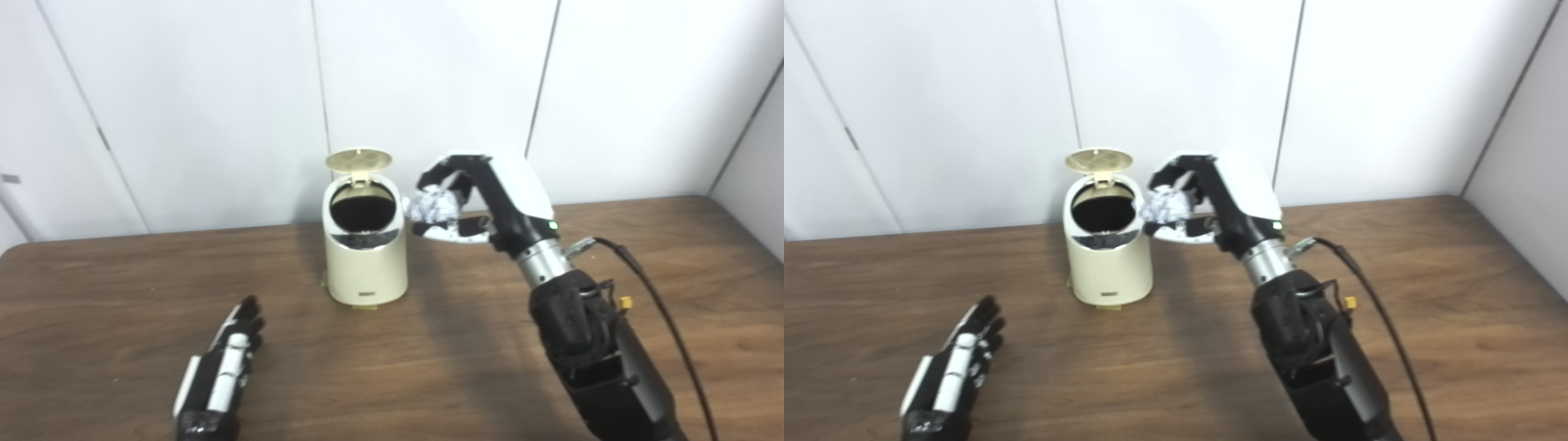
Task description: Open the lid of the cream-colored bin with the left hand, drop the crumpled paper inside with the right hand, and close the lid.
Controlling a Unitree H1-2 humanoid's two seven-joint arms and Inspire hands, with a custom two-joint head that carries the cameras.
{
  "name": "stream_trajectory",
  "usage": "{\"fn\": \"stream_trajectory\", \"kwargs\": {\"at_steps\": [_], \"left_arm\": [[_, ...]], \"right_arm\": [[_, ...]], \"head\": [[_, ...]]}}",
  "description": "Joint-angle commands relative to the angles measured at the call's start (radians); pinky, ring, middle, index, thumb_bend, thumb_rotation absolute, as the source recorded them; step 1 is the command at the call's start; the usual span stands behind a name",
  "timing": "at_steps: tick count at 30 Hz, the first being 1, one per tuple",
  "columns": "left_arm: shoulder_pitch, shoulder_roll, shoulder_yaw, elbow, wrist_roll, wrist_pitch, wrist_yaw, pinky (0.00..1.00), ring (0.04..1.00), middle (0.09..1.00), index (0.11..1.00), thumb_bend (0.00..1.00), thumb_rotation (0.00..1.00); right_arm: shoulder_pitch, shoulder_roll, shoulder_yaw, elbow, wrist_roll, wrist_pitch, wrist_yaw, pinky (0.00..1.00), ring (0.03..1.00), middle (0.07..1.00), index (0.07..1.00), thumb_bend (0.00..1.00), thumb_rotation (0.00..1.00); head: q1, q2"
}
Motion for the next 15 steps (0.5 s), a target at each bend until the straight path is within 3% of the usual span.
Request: {"fn": "stream_trajectory", "kwargs": {"at_steps": [1,15], "left_arm": [[0.004,-0.009,-0.008,-0.007,0.023,-0.049,0.008,0.98,0.955,0.952,0.974,0.52,0.78],[0.004,-0.043,-0.032,0.034,0.038,-0.115,0.016,0.98,0.962,0.945,0.976,0.57,0.74]], "right_arm": [[-0.055,0.012,-0.011,0.021,0.000,-0.067,-0.037,0.33,0.395,0.519,0.514,0.50,0.00],[-0.138,0.096,-0.006,0.231,-0.043,-0.164,-0.102,0.30,0.396,0.519,0.522,0.49,0.00]], "head": [[0.008,-0.003],[0.037,-0.030]]}}
